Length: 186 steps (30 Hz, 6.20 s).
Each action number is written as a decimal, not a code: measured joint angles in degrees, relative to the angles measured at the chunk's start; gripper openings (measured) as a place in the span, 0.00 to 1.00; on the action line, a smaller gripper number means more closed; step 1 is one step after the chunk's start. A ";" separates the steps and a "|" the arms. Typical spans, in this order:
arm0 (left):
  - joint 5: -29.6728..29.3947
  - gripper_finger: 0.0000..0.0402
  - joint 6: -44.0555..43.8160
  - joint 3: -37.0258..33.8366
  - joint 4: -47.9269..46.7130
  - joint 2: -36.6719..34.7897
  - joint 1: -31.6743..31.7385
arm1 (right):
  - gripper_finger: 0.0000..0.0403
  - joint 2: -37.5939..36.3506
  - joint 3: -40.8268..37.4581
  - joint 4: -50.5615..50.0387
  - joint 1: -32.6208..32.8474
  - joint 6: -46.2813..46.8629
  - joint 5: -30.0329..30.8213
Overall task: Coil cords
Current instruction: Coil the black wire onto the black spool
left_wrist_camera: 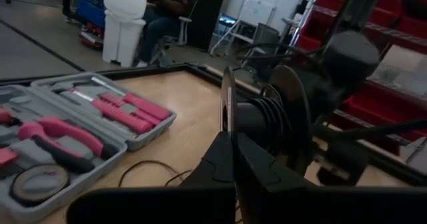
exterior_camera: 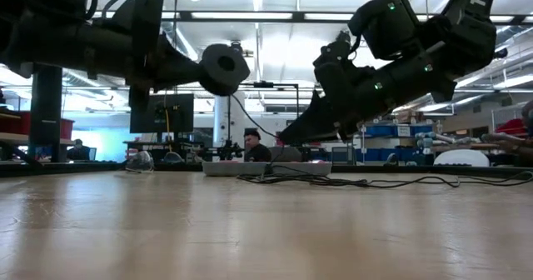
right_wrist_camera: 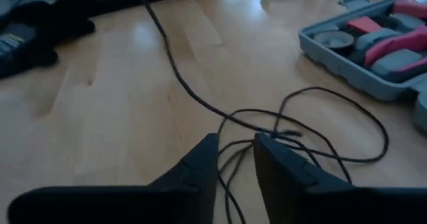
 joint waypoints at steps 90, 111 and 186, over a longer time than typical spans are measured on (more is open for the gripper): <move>4.58 0.00 1.33 19.76 -34.94 0.07 9.88 | 0.00 -6.34 19.85 -29.76 1.11 1.05 0.15; 2.05 0.00 -4.73 4.02 -13.42 0.02 6.20 | 0.12 -0.66 11.88 -25.09 3.42 6.55 0.83; 10.82 0.00 2.64 2.89 -16.49 0.02 2.62 | 0.00 -11.08 22.76 -56.33 -8.98 5.45 -0.13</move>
